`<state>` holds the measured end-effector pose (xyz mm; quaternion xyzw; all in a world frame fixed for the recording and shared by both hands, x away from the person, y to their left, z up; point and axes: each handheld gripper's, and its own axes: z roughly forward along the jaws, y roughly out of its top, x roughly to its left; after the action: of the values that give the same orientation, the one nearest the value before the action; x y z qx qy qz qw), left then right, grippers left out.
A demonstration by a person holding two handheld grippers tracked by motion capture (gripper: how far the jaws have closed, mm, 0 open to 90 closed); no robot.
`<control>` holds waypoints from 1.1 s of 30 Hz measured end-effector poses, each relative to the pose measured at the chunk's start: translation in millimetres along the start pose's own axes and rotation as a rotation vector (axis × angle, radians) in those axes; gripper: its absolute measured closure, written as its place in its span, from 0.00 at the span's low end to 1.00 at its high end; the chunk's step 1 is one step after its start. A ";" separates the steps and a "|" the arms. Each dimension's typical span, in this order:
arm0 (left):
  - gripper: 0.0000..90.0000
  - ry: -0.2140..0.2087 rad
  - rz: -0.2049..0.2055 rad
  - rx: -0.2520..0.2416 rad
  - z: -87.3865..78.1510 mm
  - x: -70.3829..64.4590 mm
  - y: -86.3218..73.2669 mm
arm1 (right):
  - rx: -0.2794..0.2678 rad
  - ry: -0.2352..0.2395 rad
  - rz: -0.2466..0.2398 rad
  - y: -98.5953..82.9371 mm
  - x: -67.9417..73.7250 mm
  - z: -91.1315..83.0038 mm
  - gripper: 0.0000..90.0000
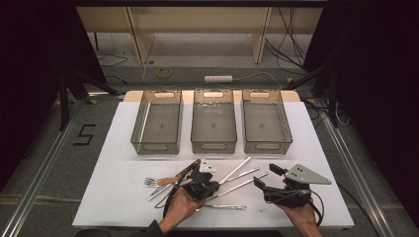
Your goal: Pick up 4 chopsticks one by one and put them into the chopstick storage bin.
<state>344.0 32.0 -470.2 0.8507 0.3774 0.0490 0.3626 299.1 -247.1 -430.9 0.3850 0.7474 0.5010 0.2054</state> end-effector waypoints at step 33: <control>0.94 0.033 -0.011 -0.168 -67.2 36.0 18.8 | 0.001 0.004 0.000 -0.1 -0.2 -0.1 0.31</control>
<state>357.0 87.0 -415.5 0.8143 0.3823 0.0925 0.4269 299.2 -247.3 -431.0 0.3844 0.7480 0.5013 0.2037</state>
